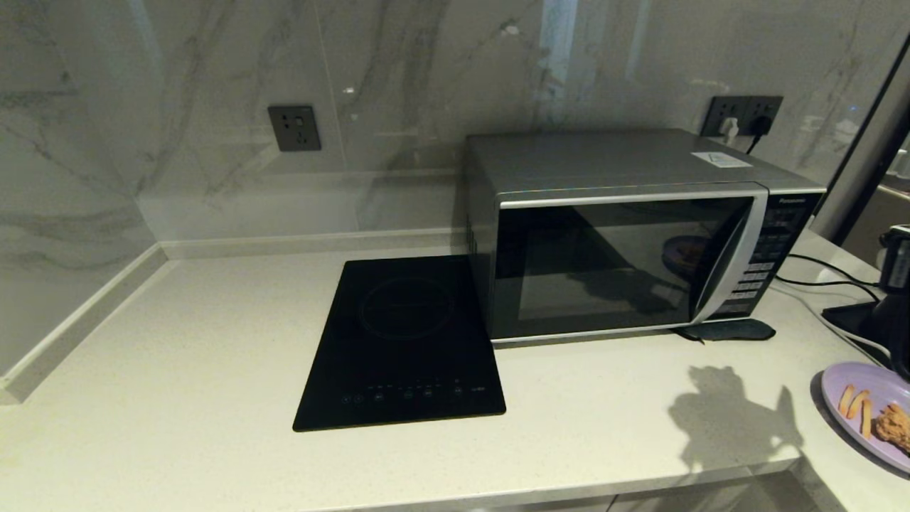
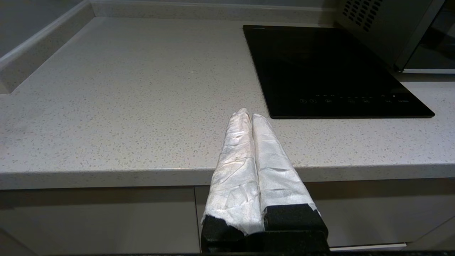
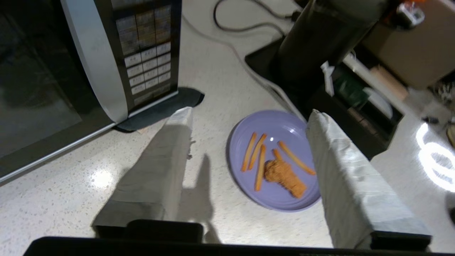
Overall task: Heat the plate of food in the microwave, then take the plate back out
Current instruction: Open the microwave oven
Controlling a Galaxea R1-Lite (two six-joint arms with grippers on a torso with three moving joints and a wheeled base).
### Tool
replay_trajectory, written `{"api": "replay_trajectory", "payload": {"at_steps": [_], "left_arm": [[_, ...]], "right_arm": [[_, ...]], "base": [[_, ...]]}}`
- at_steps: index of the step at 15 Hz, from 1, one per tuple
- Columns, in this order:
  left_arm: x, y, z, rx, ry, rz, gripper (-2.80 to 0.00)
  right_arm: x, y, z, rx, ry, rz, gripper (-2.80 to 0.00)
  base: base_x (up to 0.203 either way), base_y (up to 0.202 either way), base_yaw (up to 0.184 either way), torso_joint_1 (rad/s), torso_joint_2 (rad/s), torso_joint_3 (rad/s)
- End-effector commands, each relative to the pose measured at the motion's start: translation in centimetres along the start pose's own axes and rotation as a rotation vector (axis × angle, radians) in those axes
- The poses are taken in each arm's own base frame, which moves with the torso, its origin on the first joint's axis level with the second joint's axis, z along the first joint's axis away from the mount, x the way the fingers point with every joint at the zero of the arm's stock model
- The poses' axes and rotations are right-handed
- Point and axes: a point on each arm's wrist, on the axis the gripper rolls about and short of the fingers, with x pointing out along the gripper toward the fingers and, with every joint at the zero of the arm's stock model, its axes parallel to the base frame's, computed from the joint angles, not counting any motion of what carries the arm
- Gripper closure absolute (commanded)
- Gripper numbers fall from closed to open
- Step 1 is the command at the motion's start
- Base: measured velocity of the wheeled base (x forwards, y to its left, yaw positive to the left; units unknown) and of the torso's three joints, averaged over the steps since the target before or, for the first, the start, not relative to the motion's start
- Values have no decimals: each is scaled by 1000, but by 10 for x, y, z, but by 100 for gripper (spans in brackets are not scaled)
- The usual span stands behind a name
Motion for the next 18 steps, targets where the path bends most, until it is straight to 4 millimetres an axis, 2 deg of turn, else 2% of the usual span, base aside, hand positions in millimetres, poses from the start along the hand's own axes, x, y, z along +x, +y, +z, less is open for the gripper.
{"api": "replay_trajectory", "payload": {"at_steps": [1, 5, 8, 12, 18], "left_arm": [[0, 0, 0, -1, 1, 1, 0], [0, 0, 0, -1, 1, 1, 0], [0, 0, 0, -1, 1, 1, 0], [0, 0, 0, -1, 1, 1, 0], [0, 0, 0, -1, 1, 1, 0]], "right_arm": [[31, 37, -18, -36, 83, -31, -280], [50, 71, -19, 16, 70, -111, -280], [52, 81, -21, 1, 45, -191, -280], [47, 94, -23, 13, 15, -163, -280], [63, 118, -38, -13, -5, -181, -280]], "base": [[0, 0, 0, 0, 0, 0], [0, 0, 0, 0, 0, 0], [0, 0, 0, 0, 0, 0], [0, 0, 0, 0, 0, 0], [0, 0, 0, 0, 0, 0]]}}
